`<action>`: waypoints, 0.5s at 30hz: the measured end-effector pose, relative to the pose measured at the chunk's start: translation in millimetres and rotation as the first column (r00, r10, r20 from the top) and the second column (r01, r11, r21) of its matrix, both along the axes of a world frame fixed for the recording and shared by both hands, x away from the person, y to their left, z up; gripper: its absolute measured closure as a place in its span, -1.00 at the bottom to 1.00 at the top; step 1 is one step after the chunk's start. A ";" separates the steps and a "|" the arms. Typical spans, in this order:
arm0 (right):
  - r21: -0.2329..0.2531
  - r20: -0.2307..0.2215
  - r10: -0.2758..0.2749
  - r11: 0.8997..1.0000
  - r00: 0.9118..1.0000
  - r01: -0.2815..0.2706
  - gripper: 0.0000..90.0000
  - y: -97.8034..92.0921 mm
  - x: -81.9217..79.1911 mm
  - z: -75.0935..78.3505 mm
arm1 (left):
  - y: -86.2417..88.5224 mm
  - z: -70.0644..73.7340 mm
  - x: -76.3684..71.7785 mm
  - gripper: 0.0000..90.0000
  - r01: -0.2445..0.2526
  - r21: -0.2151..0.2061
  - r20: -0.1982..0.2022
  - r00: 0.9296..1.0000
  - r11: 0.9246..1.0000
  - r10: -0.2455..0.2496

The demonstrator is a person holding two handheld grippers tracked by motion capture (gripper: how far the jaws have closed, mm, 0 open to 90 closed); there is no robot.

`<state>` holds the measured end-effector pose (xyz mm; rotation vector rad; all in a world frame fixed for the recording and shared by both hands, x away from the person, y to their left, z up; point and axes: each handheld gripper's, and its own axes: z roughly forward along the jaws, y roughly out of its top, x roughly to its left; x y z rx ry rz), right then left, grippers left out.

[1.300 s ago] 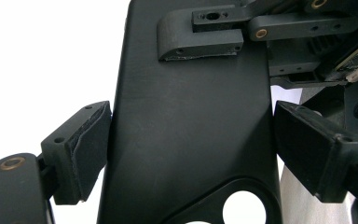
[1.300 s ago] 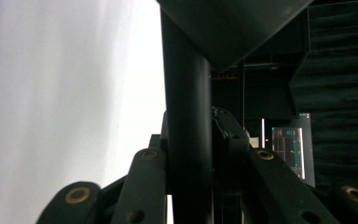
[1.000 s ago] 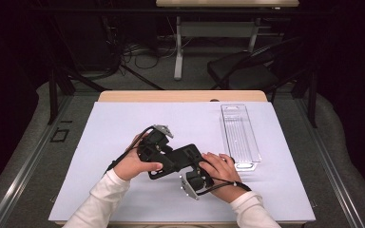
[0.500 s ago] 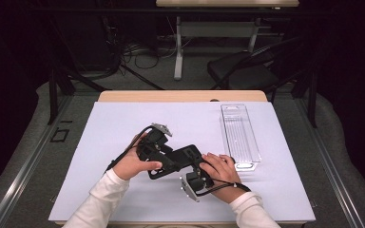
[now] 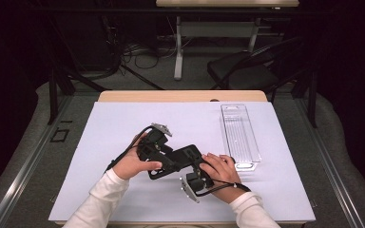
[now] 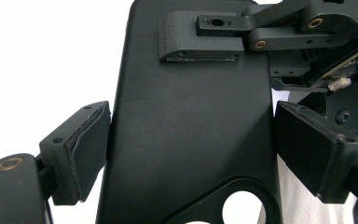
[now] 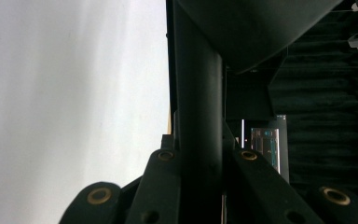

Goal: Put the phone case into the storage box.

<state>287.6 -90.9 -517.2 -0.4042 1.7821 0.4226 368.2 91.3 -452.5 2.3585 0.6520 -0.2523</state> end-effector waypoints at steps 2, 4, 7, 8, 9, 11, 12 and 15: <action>-0.001 0.002 -0.001 1.000 1.000 0.001 0.91 -0.1 -0.1 0.1 | 0.1 0.3 -0.3 -0.70 -0.004 -0.001 0.003 1.000 1.000 0.004; 0.000 0.003 -0.001 1.000 1.000 0.001 0.91 -0.4 0.0 0.4 | 0.3 0.2 -0.1 -0.70 -0.001 -0.012 -0.003 1.000 1.000 0.001; -0.001 0.003 -0.001 1.000 1.000 0.001 0.92 -0.6 0.2 0.7 | 0.4 -0.4 0.1 -0.71 -0.002 -0.016 -0.005 1.000 1.000 0.002; -0.001 0.002 -0.001 1.000 1.000 0.001 0.92 -0.7 0.2 0.5 | 0.4 -0.5 0.0 -0.71 -0.003 -0.013 -0.004 1.000 1.000 0.003; -0.003 0.002 -0.001 1.000 1.000 0.001 0.92 -0.7 0.2 0.4 | 0.5 -0.7 0.1 -0.71 -0.005 -0.014 -0.008 1.000 1.000 0.005; 0.002 0.000 0.000 1.000 1.000 0.000 0.92 -0.7 0.2 0.1 | 0.6 -0.7 0.1 -0.72 -0.006 -0.015 -0.005 1.000 1.000 0.006; 0.001 0.000 0.002 1.000 1.000 -0.002 0.92 -0.8 0.5 0.3 | 0.6 -0.7 -0.2 -0.72 -0.005 -0.016 0.000 1.000 1.000 0.005; 0.006 -0.001 0.000 1.000 1.000 0.000 0.92 -1.1 0.6 0.2 | 0.5 -0.8 -1.8 -0.72 -0.001 -0.015 0.020 1.000 1.000 0.001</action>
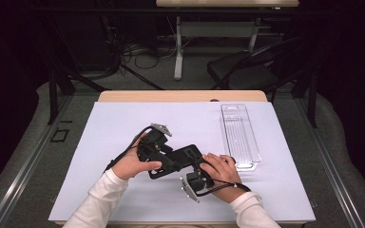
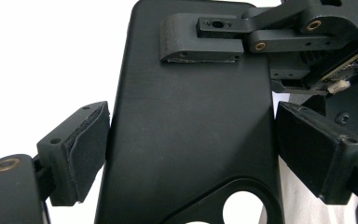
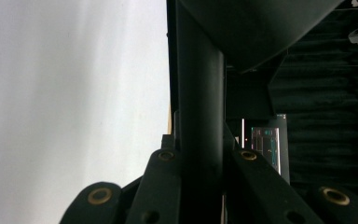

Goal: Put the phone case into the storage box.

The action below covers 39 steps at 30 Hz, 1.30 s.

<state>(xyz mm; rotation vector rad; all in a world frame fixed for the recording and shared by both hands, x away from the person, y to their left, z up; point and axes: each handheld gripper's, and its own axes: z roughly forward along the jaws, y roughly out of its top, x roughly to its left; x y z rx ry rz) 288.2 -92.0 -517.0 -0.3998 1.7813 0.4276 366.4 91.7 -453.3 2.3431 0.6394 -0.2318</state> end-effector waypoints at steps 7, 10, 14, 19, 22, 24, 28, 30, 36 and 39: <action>0.013 -0.012 0.002 1.000 1.000 -0.002 0.92 -0.5 0.7 0.0 | -1.5 0.3 -7.6 -0.74 0.042 0.037 0.092 0.995 0.998 -0.046; 0.006 -0.011 0.002 1.000 1.000 -0.002 0.92 -0.9 1.0 0.8 | -0.4 2.2 -7.6 -0.74 0.035 0.027 0.097 0.995 0.999 -0.038; 0.005 -0.020 -0.001 1.000 1.000 0.001 0.92 -1.1 2.3 -1.2 | 3.5 8.1 -8.6 -0.74 0.014 -0.009 0.108 0.994 1.000 -0.013; 0.017 -0.036 -0.012 1.000 0.999 0.013 0.92 -2.0 3.1 -2.6 | 11.9 16.4 -8.5 -0.74 -0.002 -0.028 0.126 0.992 1.000 0.005; 0.020 -0.037 -0.011 1.000 0.999 0.012 0.92 -2.6 3.6 -2.1 | 17.7 19.0 -7.1 -0.74 -0.026 -0.045 0.129 0.991 0.999 0.031; 0.018 -0.039 -0.012 1.000 0.999 0.013 0.92 -3.0 3.8 -1.8 | 21.9 20.5 -5.7 -0.74 -0.040 -0.054 0.129 0.991 0.998 0.047; 0.014 -0.038 -0.013 1.000 0.999 0.014 0.92 -3.7 4.0 -1.1 | 29.9 23.5 -3.0 -0.74 -0.064 -0.066 0.132 0.989 0.996 0.072; 0.021 -0.041 -0.015 1.000 0.999 0.016 0.92 -4.2 4.1 -1.0 | 33.4 24.3 -1.5 -0.74 -0.070 -0.071 0.131 0.988 0.995 0.079; 0.037 -0.045 -0.017 0.999 0.999 0.018 0.92 -5.2 4.3 -0.2 | 40.1 24.3 2.6 -0.72 -0.099 -0.078 0.136 0.985 0.992 0.109; 0.045 -0.055 -0.022 0.999 0.998 0.024 0.92 -5.7 4.7 0.4 | 44.3 23.2 5.3 -0.71 -0.118 -0.078 0.136 0.982 0.990 0.128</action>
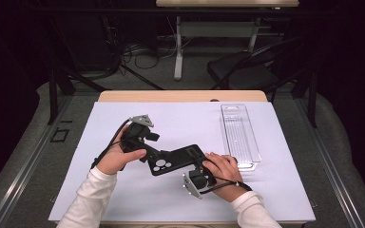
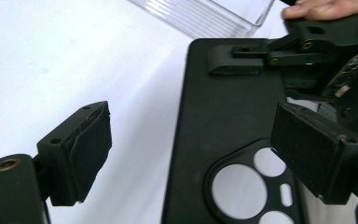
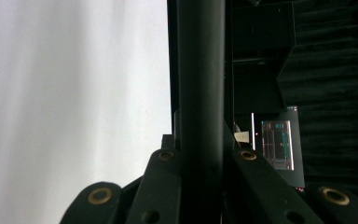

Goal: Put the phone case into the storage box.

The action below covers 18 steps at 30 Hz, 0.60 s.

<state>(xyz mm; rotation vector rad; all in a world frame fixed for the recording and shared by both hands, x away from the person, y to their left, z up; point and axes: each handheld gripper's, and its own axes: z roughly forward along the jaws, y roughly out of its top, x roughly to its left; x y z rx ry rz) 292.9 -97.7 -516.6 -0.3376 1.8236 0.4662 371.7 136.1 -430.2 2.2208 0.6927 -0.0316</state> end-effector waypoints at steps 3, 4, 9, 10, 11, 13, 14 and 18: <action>0.001 -0.008 -0.010 1.000 1.000 0.010 0.92 -1.3 0.7 1.2 | 5.2 -1.0 3.3 -0.71 -0.011 -0.007 -0.005 1.000 1.000 0.011; 0.002 -0.011 -0.013 1.000 1.000 0.013 0.92 -2.1 1.1 1.9 | 6.9 -1.4 4.3 -0.70 -0.018 -0.008 -0.007 1.000 1.000 0.018; 0.028 -0.023 -0.020 0.999 1.000 0.021 0.92 -6.0 2.9 4.0 | 15.8 -3.2 9.9 -0.67 -0.050 -0.007 -0.010 0.999 0.999 0.050; 0.035 -0.025 -0.019 0.999 0.999 0.020 0.92 -6.7 3.1 4.2 | 17.6 -3.5 10.9 -0.66 -0.055 -0.012 -0.013 0.998 0.998 0.055; 0.037 -0.027 -0.021 0.999 0.999 0.022 0.92 -7.5 3.0 4.8 | 19.6 -3.4 11.9 -0.66 -0.059 -0.009 -0.012 0.998 0.998 0.059; 0.050 -0.038 -0.015 0.999 0.999 0.017 0.92 -8.5 3.7 5.1 | 22.5 -4.2 13.6 -0.66 -0.069 -0.016 -0.015 0.998 0.997 0.069; 0.053 -0.049 -0.019 0.998 0.999 0.021 0.92 -8.9 3.5 5.5 | 23.9 -4.7 14.5 -0.65 -0.073 -0.011 -0.012 0.997 0.997 0.073; 0.108 -0.102 -0.012 0.994 0.995 0.023 0.92 -11.0 4.8 5.9 | 28.9 -7.0 18.3 -0.64 -0.096 -0.011 -0.015 0.995 0.995 0.096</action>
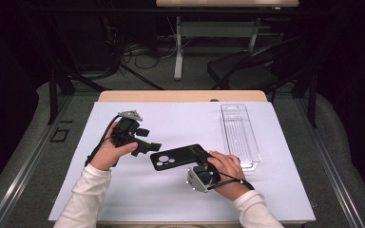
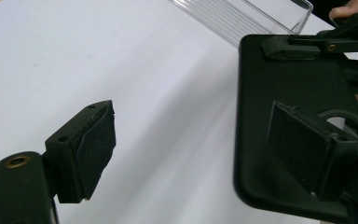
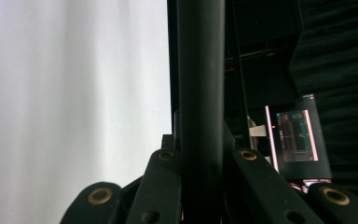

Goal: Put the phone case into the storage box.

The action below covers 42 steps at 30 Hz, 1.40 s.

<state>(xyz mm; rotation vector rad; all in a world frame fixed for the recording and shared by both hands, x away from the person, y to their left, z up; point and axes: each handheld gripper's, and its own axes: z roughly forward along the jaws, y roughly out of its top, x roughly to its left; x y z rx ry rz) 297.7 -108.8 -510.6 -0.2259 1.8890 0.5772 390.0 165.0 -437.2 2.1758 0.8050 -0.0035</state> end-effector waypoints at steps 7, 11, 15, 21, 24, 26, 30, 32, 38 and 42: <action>0.045 -0.063 -0.004 0.999 0.998 0.007 0.92 -5.5 4.0 2.3 | 6.7 -1.0 3.5 -0.63 -0.035 -0.022 0.004 0.999 0.999 0.035; 0.077 -0.100 0.003 0.997 0.995 0.005 0.92 -7.6 5.8 3.2 | 9.9 -0.5 5.2 -0.56 -0.046 -0.025 0.028 0.999 0.999 0.047; 0.119 -0.137 0.012 0.993 0.991 0.004 0.92 -10.2 7.2 5.4 | 12.8 0.1 6.8 -0.54 -0.057 -0.036 0.028 0.998 0.998 0.058; 0.184 -0.188 0.031 0.983 0.982 0.005 0.92 -14.5 9.0 10.4 | 16.3 -0.5 8.8 -0.55 -0.086 -0.087 -0.006 0.996 0.993 0.086; 0.212 -0.215 0.032 0.977 0.976 0.015 0.92 -16.3 9.6 11.6 | 17.4 -1.6 10.3 -0.63 -0.103 -0.096 -0.020 0.995 0.990 0.102; 0.223 -0.224 0.037 0.975 0.974 0.014 0.92 -17.2 10.6 11.9 | 17.6 -2.5 10.7 -0.66 -0.107 -0.100 -0.028 0.994 0.989 0.105; 0.240 -0.247 0.040 0.970 0.968 0.021 0.92 -18.5 11.2 12.9 | 17.6 -3.1 11.2 -0.78 -0.102 -0.105 -0.034 0.995 0.989 0.099; 0.254 -0.254 0.051 0.967 0.966 0.016 0.92 -19.4 12.0 13.9 | 17.4 -2.7 10.3 -0.81 -0.088 -0.094 -0.020 0.996 0.992 0.087; 0.311 -0.293 0.066 0.950 0.954 0.030 0.92 -23.6 14.0 15.8 | 19.3 0.4 8.4 -0.63 -0.072 -0.064 0.025 0.997 0.995 0.073; 0.342 -0.316 0.079 0.939 0.946 0.036 0.93 -26.3 16.2 15.8 | 21.7 2.7 6.8 -0.44 -0.066 -0.032 0.067 0.995 0.997 0.068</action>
